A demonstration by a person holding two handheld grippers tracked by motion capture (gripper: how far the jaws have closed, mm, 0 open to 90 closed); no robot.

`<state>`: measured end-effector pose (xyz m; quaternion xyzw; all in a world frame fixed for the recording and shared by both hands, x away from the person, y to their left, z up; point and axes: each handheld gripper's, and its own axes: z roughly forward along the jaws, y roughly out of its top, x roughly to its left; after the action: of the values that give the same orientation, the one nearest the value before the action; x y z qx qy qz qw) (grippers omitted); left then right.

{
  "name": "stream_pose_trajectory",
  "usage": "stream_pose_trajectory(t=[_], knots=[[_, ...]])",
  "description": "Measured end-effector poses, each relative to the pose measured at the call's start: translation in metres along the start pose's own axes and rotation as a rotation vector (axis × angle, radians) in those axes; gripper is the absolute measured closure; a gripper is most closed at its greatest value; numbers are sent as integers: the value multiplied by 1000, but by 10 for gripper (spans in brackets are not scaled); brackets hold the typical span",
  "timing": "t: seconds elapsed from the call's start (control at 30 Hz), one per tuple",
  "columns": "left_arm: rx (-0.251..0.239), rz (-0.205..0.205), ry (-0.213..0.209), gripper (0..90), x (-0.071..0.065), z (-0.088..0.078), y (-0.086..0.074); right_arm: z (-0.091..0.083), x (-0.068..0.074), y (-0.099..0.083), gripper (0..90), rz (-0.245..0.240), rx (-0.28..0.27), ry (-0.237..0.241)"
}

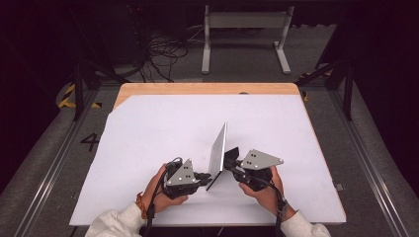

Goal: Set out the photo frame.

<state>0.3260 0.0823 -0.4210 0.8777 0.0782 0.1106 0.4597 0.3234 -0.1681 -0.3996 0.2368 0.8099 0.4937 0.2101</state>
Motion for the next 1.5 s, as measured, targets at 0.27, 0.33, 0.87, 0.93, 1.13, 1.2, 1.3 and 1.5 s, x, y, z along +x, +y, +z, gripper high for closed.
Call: stream_pose_trajectory(t=[0.27, 0.33, 0.87, 0.93, 1.13, 1.2, 1.3, 1.5], knots=[[-6, -19, 4, 841, 1, 2, 0, 4, -1, -1, 867, 8, 4, 1], [-7, -17, 5, 844, 0, 2, 1, 4, -2, -2, 868, 7, 2, -1], [-12, -11, 13, 849, -5, 6, 7, 8, -6, -1, 879, 26, -6, -6], [-10, -7, 16, 847, -5, 8, 8, 7, -7, -1, 880, 25, -5, -9], [2, 3, 15, 824, -7, 13, 10, 3, -10, -4, 866, 25, 2, -18], [4, 1, 11, 821, -6, 13, 10, 3, -10, -5, 863, 22, 6, -16], [5, 5, 5, 819, -6, 12, 9, 2, -7, -5, 855, 9, 12, -25], [10, 20, 22, 816, 0, 9, 8, -8, -3, -8, 812, 11, 22, -28]])
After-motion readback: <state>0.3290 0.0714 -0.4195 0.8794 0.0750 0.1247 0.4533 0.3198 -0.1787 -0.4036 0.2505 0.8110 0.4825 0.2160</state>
